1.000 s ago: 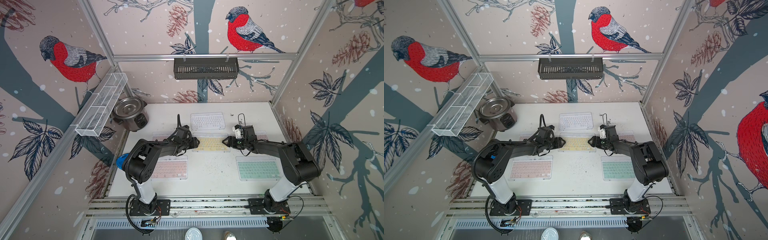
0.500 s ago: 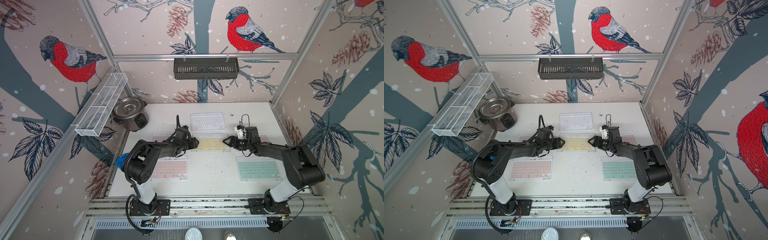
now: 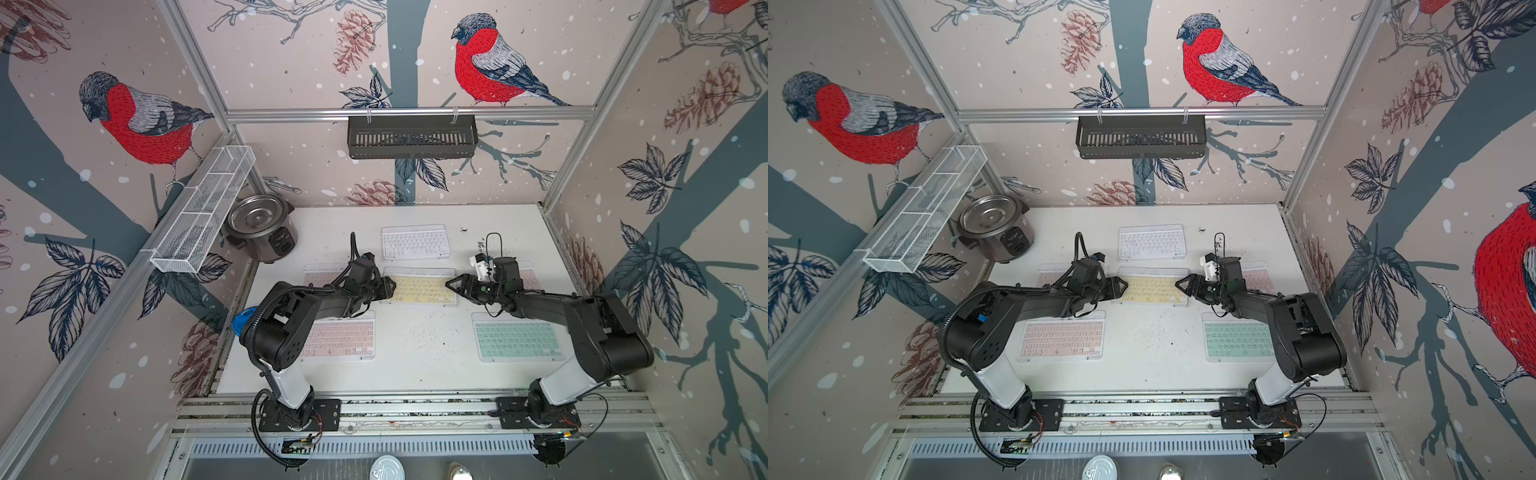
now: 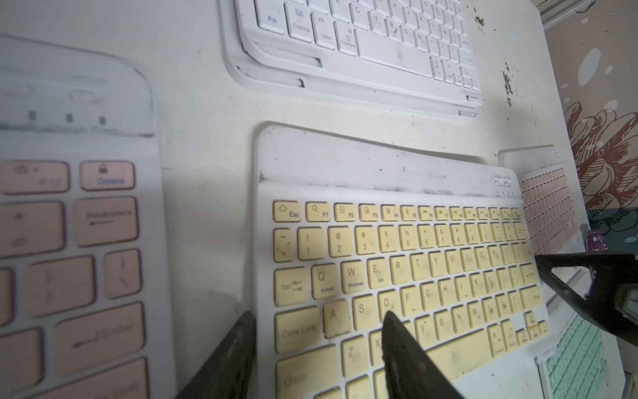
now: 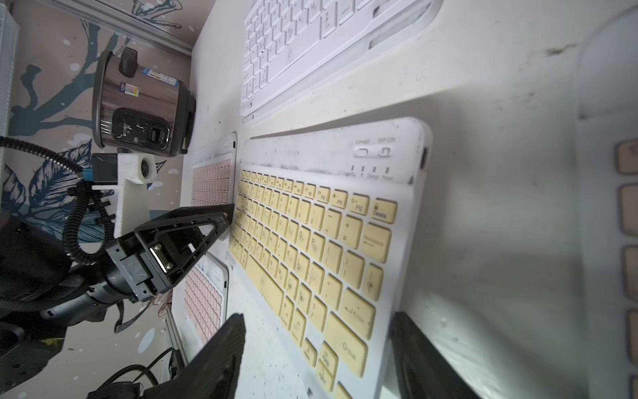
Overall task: Stack the numeric keypads
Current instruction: Pick up the numeric keypad from the center of the board.
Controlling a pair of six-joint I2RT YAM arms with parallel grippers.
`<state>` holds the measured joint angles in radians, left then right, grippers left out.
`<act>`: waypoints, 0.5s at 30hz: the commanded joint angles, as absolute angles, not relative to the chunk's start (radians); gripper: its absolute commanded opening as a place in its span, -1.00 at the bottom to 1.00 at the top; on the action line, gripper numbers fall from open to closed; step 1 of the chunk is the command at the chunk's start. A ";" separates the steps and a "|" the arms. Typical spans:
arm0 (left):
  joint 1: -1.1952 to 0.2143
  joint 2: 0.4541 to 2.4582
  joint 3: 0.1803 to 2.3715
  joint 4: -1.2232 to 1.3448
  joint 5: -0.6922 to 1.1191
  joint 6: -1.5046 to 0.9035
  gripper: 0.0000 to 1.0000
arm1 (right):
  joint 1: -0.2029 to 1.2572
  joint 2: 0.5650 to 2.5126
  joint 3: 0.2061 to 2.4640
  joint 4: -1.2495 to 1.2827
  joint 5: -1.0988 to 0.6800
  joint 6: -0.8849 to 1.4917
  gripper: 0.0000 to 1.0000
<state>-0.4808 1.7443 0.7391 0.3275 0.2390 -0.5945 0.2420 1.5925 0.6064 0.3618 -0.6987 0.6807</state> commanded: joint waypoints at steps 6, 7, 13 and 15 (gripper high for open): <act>-0.485 1.743 0.709 0.215 0.323 -0.612 0.17 | 0.244 1.547 0.584 0.487 -0.841 0.751 0.36; -0.485 1.741 0.706 0.216 0.325 -0.612 0.16 | 0.244 1.541 0.581 0.492 -0.845 0.755 0.36; -0.484 1.737 0.695 0.222 0.336 -0.612 0.16 | 0.244 1.516 0.560 0.511 -0.860 0.777 0.36; -0.485 1.735 0.692 0.225 0.339 -0.613 0.16 | 0.243 1.511 0.553 0.513 -0.862 0.780 0.36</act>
<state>-0.4808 1.7294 0.7052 0.3607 0.2344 -0.5945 0.2386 1.5192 0.5587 0.4522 -0.7498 0.7593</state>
